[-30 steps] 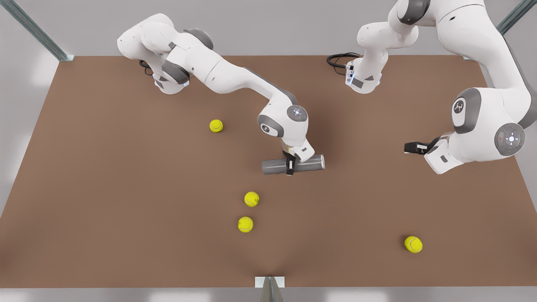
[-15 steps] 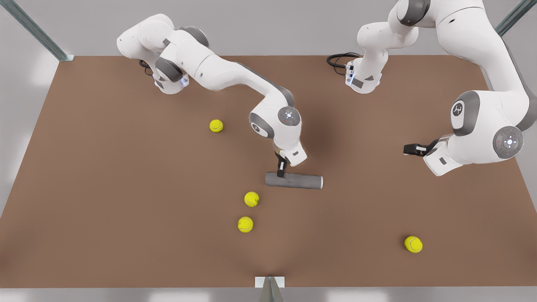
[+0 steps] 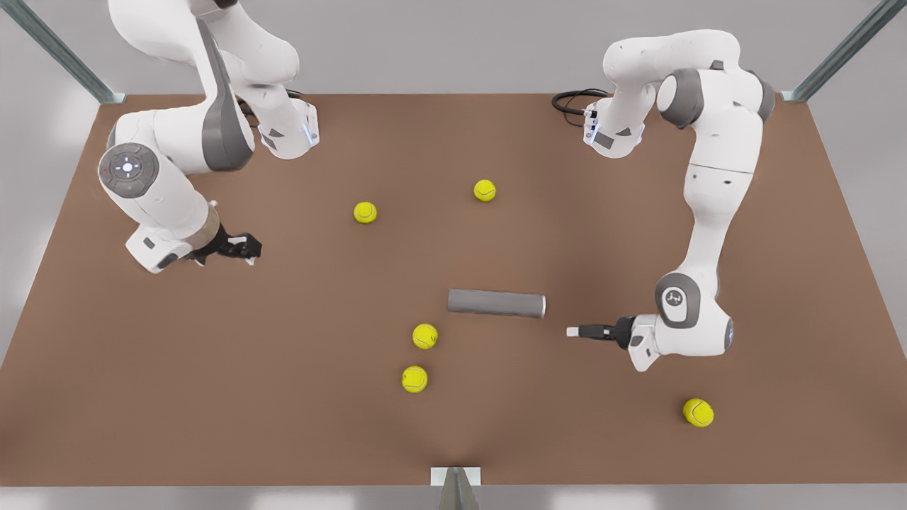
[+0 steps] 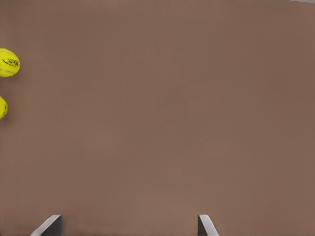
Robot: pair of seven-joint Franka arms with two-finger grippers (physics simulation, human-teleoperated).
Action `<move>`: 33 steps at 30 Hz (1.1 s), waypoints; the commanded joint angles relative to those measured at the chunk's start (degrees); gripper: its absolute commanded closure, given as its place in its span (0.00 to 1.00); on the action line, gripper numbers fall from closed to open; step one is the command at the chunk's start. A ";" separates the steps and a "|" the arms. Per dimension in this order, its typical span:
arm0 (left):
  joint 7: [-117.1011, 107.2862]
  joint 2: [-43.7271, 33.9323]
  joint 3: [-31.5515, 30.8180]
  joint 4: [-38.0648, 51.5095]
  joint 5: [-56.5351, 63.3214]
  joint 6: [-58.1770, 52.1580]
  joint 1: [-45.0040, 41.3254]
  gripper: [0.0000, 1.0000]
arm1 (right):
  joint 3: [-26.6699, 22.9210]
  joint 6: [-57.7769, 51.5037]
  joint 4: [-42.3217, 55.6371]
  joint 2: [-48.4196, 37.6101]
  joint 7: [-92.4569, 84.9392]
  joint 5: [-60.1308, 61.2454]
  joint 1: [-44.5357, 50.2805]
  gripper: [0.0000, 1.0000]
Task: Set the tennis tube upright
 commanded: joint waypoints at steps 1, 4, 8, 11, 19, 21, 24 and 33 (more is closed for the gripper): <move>0.74 -0.09 0.00 -0.65 -5.28 0.02 -0.52 0.00 | -0.02 0.00 0.02 0.02 0.09 -0.08 -1.14 0.00; 5.66 -3.26 0.08 -6.10 -0.88 0.28 -1.14 0.00 | -0.02 0.00 0.64 0.02 0.09 -0.60 -1.23 0.00; 5.84 -8.00 0.35 -15.33 0.53 5.90 -1.67 0.00 | -0.02 0.00 0.81 0.02 7.21 -0.69 -1.23 0.00; 5.75 -7.57 0.09 -16.57 -7.91 8.63 -2.46 0.00 | -0.02 0.09 0.99 0.55 6.77 -0.69 -1.50 0.00; 5.75 -6.16 -1.50 -17.01 -11.25 8.72 -4.04 0.00 | 0.07 -1.23 1.25 0.55 6.95 -0.69 -1.76 0.00; 5.84 -5.28 -1.59 -16.83 -11.08 8.72 -4.22 0.00 | -0.02 -1.32 1.25 0.55 6.95 -0.69 -1.76 0.00; 7.95 -4.67 -1.59 -16.83 -11.52 8.72 -4.30 0.00 | -0.02 -1.23 1.25 0.55 6.95 -0.78 -1.85 0.00; 8.04 -4.05 -2.46 -16.83 -12.31 8.72 -4.39 0.00 | -0.02 -1.14 1.60 0.55 6.86 -0.87 -2.20 0.00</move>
